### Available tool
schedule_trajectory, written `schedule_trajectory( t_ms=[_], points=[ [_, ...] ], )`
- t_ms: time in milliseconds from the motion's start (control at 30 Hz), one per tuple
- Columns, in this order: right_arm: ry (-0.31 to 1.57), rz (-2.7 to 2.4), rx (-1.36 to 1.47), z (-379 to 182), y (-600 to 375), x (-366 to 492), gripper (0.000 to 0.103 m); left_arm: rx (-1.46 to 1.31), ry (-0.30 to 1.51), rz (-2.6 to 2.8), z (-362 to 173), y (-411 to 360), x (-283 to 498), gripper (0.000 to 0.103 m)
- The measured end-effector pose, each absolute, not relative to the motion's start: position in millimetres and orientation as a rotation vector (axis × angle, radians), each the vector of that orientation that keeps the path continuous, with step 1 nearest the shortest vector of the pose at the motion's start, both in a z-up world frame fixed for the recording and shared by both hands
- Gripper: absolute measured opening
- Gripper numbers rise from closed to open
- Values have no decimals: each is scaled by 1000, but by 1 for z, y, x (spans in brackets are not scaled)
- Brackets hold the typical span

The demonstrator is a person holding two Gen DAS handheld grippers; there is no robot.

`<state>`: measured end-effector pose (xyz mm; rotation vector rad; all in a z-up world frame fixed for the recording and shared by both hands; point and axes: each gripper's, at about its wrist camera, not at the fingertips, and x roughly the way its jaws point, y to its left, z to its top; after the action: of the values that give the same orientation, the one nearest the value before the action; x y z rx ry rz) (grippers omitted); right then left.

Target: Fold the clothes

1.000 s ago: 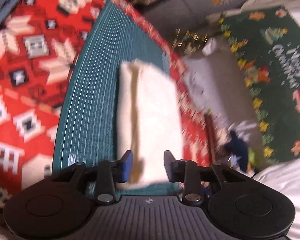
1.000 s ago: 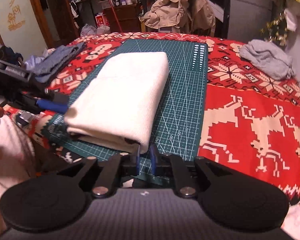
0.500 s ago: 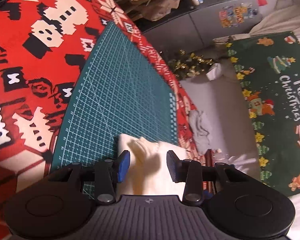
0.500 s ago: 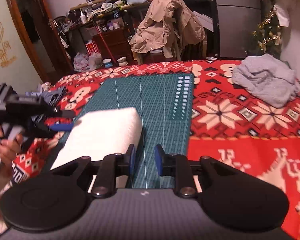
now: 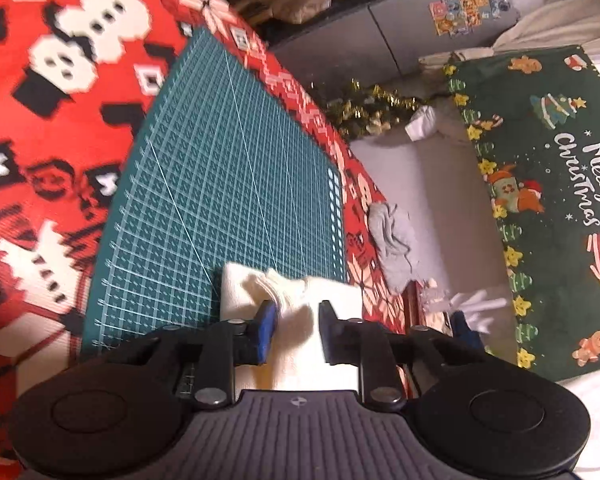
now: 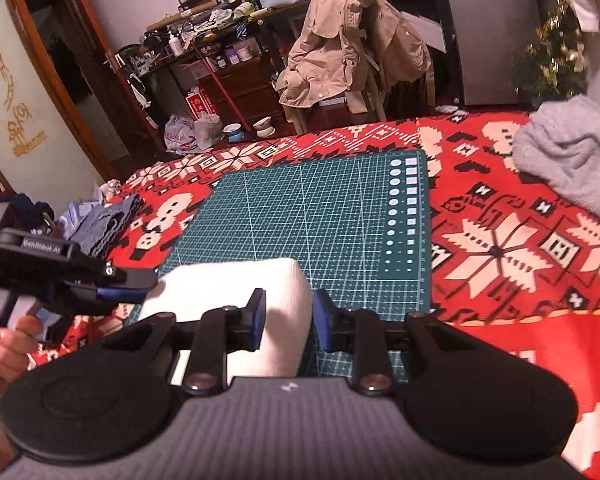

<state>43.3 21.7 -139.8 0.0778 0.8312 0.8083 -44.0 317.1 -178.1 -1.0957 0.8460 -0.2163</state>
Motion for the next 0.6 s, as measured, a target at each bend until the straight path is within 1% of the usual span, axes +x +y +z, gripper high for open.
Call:
schedule_trajectory(
  t_ms=[100, 133, 167, 367, 500, 600],
  points=[
    [839, 816, 94, -142, 25, 45, 28, -1112, 851, -231, -182, 314, -41, 26],
    [838, 818, 95, -142, 26, 45, 28, -1093, 842, -220, -180, 312, -41, 15],
    [838, 821, 96, -142, 27, 44, 28, -1072, 831, -208, -177, 309, -42, 7],
    [834, 819, 102, -142, 26, 43, 28, -823, 725, -132, -133, 284, -68, 7],
    [838, 824, 117, -144, 27, 45, 28, -819, 780, -69, -154, 287, -67, 7],
    [826, 826, 122, -143, 34, 48, 28, -855, 772, -78, -163, 292, -66, 7]
  ],
)
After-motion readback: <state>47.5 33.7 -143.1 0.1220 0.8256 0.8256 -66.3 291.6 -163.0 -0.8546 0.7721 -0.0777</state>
